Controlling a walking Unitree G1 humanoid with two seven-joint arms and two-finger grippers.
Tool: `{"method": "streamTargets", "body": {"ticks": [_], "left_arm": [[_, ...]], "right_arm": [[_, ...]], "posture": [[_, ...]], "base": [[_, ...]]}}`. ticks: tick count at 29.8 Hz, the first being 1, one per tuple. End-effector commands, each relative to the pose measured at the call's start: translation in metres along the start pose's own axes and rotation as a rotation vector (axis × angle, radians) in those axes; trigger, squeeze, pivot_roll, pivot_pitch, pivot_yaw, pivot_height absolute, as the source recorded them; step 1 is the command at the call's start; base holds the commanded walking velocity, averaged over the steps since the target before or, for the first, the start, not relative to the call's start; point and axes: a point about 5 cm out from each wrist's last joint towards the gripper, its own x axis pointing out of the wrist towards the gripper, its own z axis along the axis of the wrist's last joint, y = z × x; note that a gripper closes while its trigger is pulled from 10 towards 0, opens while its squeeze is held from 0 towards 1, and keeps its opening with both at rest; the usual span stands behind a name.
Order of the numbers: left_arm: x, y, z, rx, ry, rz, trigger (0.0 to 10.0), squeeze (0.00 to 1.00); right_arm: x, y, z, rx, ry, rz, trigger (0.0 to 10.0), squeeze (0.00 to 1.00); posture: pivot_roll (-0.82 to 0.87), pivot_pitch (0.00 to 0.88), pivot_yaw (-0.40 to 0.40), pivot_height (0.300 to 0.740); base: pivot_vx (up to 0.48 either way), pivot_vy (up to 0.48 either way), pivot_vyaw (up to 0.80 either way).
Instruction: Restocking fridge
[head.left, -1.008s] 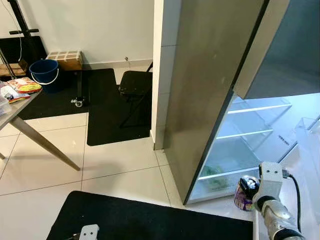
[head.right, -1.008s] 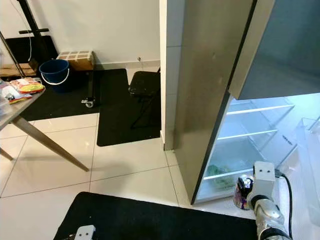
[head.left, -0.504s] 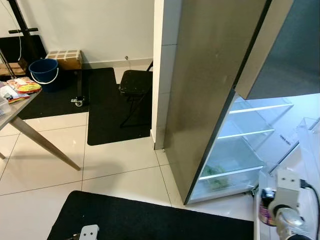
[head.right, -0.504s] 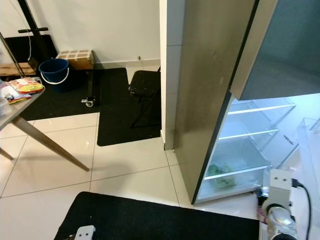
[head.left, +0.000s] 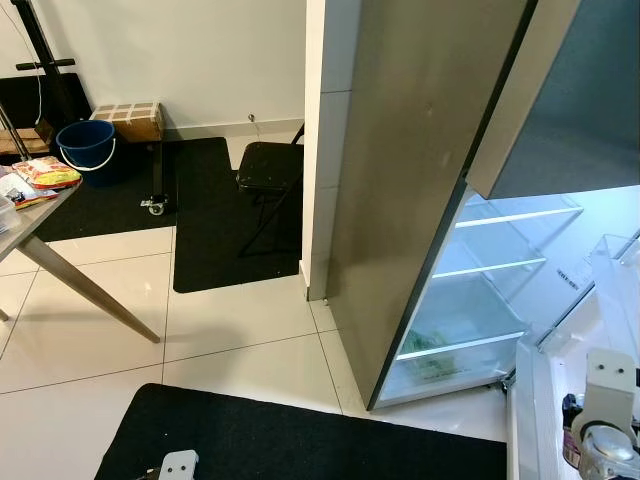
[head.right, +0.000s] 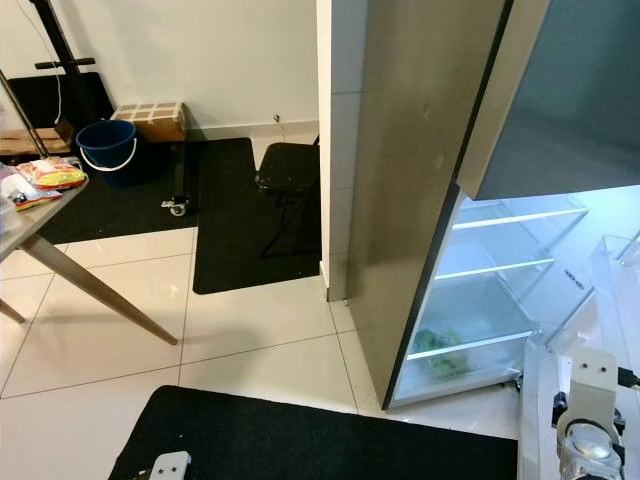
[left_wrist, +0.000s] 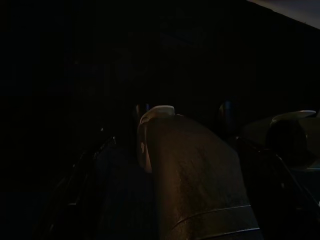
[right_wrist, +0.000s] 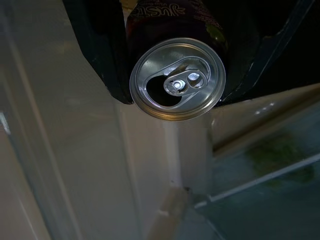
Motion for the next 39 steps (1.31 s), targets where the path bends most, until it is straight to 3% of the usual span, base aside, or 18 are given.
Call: {"method": "streamTargets", "body": {"ticks": [1,17,24,27,30,35,39], "left_arm": [[-0.001,0.001,-0.005,-0.012,0.012,0.002,10.0,0.00],[-0.001,0.000,-0.005,-0.016,0.011,-0.003,10.0,0.00],[-0.001,0.000,-0.005,-0.012,0.013,-0.005,10.0,0.00],[-0.001,-0.001,-0.005,-0.010,0.013,-0.008,10.0,0.00],[-0.001,-0.001,-0.004,-0.010,0.013,-0.008,10.0,0.00],[-0.001,-0.001,-0.005,-0.012,0.012,-0.007,10.0,0.00],[-0.001,-0.001,-0.005,-0.013,0.012,-0.007,10.0,0.00]], "right_arm": [[0.000,-0.022,-0.010,-0.019,0.058,-0.103,10.0,0.00],[-0.003,-0.065,-0.012,-0.001,0.073,-0.309,10.0,0.00],[0.001,-0.041,-0.001,0.079,0.001,-0.175,10.0,0.00],[0.000,-0.018,-0.002,0.107,-0.007,-0.060,10.0,0.00],[0.000,-0.013,-0.002,0.111,-0.005,-0.041,10.0,0.00],[-0.006,0.010,-0.019,0.100,0.054,0.049,10.0,0.00],[-0.010,0.015,-0.031,0.092,0.094,0.067,10.0,0.00]], "posture": [[-0.05,0.000,-0.006,0.740],[-0.05,0.000,-0.005,0.740],[-0.06,0.000,-0.003,0.740],[-0.05,0.000,-0.004,0.740],[-0.05,0.000,-0.004,0.740],[-0.05,0.000,-0.007,0.740],[-0.05,0.000,-0.007,0.740]], "base": [[0.000,0.000,0.00],[0.000,0.000,0.00],[0.000,0.000,0.00],[0.000,0.000,0.00],[0.000,0.000,0.00],[0.000,0.000,0.00],[0.000,0.000,-0.55]]}}
